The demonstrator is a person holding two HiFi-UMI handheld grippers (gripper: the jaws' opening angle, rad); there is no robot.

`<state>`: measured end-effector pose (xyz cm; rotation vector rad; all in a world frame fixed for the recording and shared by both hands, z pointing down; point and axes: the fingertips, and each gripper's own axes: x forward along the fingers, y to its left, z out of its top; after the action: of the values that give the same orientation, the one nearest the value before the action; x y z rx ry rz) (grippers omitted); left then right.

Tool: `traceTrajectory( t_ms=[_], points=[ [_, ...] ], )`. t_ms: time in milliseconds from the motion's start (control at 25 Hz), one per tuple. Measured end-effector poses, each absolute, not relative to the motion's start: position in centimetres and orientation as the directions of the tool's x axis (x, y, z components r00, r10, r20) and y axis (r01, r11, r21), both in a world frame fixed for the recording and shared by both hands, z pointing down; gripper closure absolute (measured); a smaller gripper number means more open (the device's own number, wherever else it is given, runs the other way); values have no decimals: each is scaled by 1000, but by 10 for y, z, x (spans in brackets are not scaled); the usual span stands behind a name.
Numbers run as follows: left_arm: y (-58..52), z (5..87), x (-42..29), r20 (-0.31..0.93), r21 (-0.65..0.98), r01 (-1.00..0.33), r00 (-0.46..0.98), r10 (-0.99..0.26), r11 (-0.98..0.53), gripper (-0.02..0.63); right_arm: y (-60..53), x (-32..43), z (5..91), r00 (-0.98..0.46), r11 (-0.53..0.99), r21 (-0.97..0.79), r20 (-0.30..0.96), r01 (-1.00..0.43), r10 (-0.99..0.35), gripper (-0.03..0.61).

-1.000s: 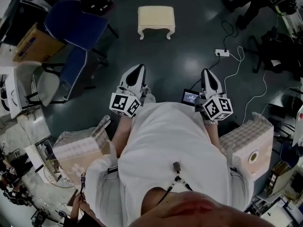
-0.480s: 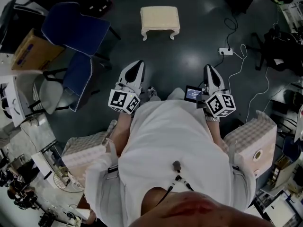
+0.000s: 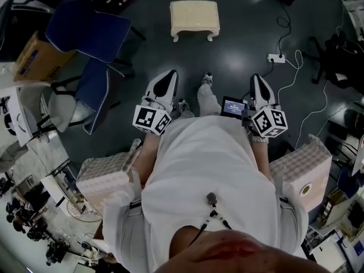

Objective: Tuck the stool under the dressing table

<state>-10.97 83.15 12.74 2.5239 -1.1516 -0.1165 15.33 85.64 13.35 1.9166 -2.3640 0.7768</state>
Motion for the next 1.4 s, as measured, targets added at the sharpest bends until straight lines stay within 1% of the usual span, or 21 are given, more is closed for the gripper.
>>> traceTrajectory(
  t_ms=[280, 480, 640, 840, 960, 1240, 1400],
  points=[
    [762, 123, -90, 101, 336, -770, 602, -792, -542, 607, 765, 197, 135, -316, 211, -351, 275, -912, -908, 571],
    [713, 110, -64, 93, 331, -805, 546, -832, -492, 607, 701, 227, 133, -374, 274, -346, 267, -897, -888, 571],
    [688, 106, -61, 101, 295, -846, 490, -866, -445, 607, 654, 236, 143, -438, 339, -341, 277, -877, -855, 571],
    [665, 113, -55, 111, 302, -875, 427, -897, -379, 607, 600, 262, 141, -485, 396, -325, 264, -859, -834, 571],
    [651, 121, -54, 131, 303, -879, 421, -897, -368, 606, 578, 267, 140, -493, 405, -334, 247, -852, -834, 571],
    [601, 135, -62, 143, 308, -869, 446, -884, -389, 607, 535, 257, 160, -497, 414, -306, 282, -857, -821, 571],
    [560, 154, -65, 165, 335, -848, 482, -861, -411, 607, 503, 265, 162, -465, 373, -318, 293, -872, -836, 571]
  ],
)
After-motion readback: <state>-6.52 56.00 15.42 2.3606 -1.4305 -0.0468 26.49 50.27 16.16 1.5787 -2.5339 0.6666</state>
